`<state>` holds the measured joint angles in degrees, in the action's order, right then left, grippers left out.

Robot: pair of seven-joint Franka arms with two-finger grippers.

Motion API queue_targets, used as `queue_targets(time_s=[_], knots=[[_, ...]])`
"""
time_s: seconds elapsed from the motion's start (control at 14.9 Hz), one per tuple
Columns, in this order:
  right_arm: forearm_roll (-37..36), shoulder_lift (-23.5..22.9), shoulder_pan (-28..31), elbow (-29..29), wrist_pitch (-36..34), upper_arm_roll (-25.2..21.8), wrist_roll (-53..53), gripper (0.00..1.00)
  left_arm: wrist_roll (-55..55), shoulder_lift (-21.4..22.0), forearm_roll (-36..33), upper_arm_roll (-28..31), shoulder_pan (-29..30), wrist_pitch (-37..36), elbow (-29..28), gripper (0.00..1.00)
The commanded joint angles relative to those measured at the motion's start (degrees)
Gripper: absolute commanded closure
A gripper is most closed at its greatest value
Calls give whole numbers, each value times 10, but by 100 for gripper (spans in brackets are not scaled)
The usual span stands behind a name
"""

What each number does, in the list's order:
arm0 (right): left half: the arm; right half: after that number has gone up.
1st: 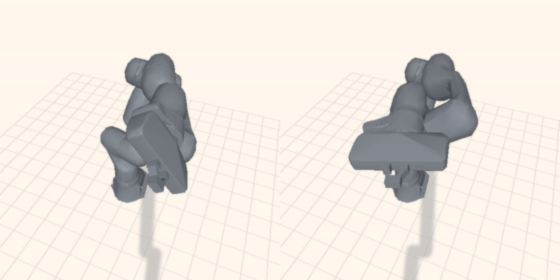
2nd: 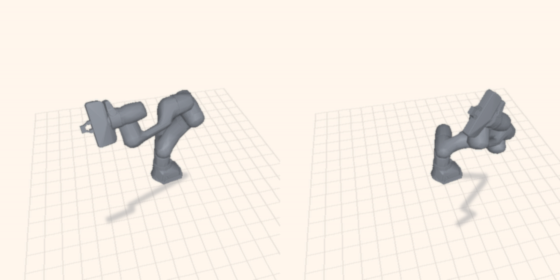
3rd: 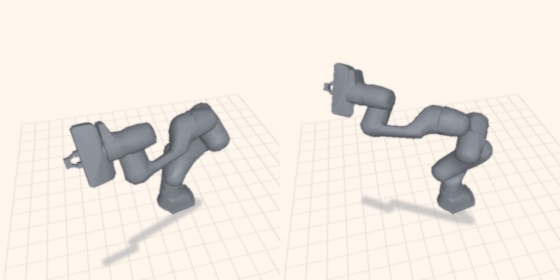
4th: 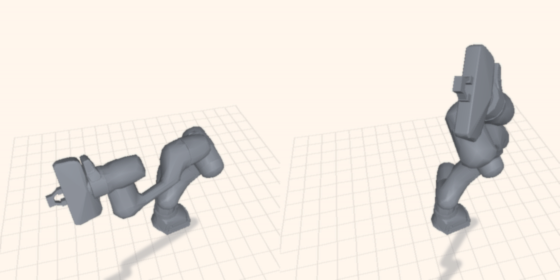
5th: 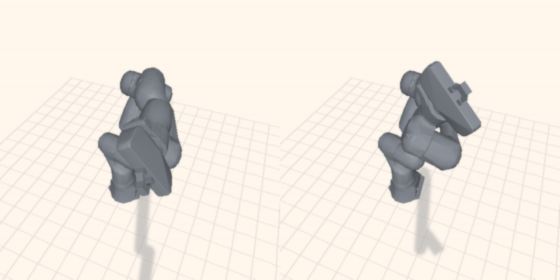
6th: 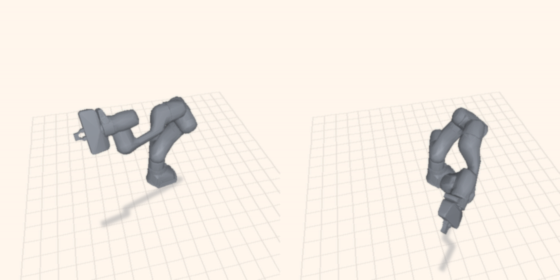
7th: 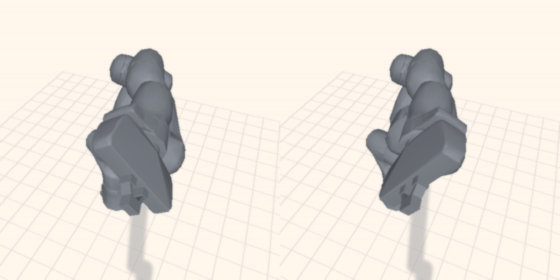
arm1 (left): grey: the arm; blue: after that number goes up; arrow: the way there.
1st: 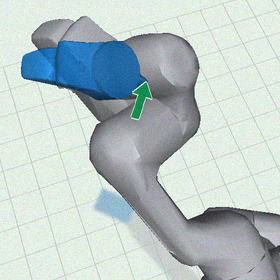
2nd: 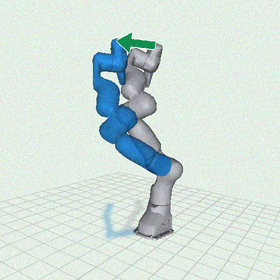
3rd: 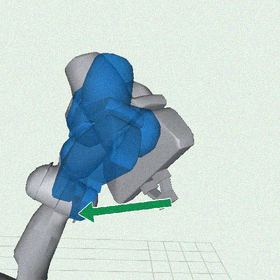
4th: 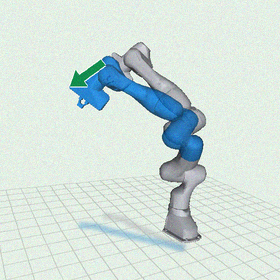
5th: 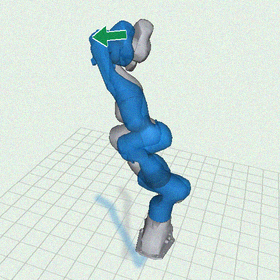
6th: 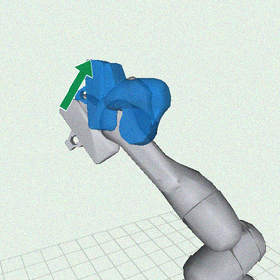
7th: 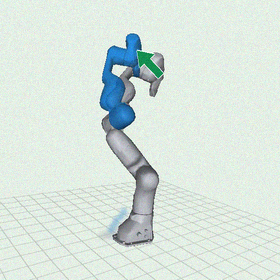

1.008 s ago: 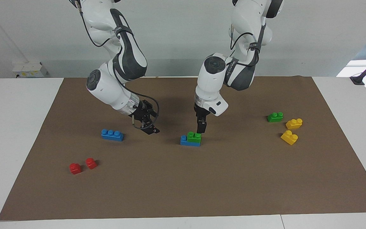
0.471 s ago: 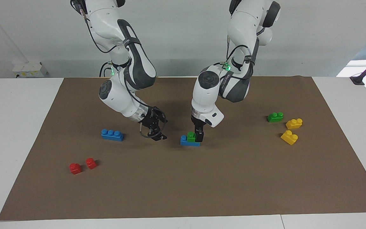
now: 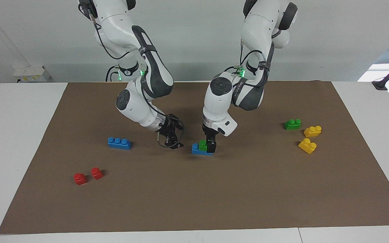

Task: Remove green block with left arm and hold with right
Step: 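Grasp the green block with the left gripper while the right gripper approaches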

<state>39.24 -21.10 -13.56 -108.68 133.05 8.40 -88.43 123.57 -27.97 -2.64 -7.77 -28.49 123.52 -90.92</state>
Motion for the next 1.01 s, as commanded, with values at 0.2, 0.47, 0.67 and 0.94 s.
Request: queue_targets(time_s=[0.2,0.47,0.67,0.94], knots=[[48,-31,-40,6,87,-1,-23,9,14,2,-13,9,-10,22,-18,0],[49,-43,-53,19,110,-1,-24,9,14,4,-13,9,-10,22,-24,0],[49,-47,-47,28,110,-1,-24,9,14,6,-13,9,-10,24,-32,0],[48,-54,-34,44,111,-1,-23,9,15,6,-13,9,-10,30,-32,0]])
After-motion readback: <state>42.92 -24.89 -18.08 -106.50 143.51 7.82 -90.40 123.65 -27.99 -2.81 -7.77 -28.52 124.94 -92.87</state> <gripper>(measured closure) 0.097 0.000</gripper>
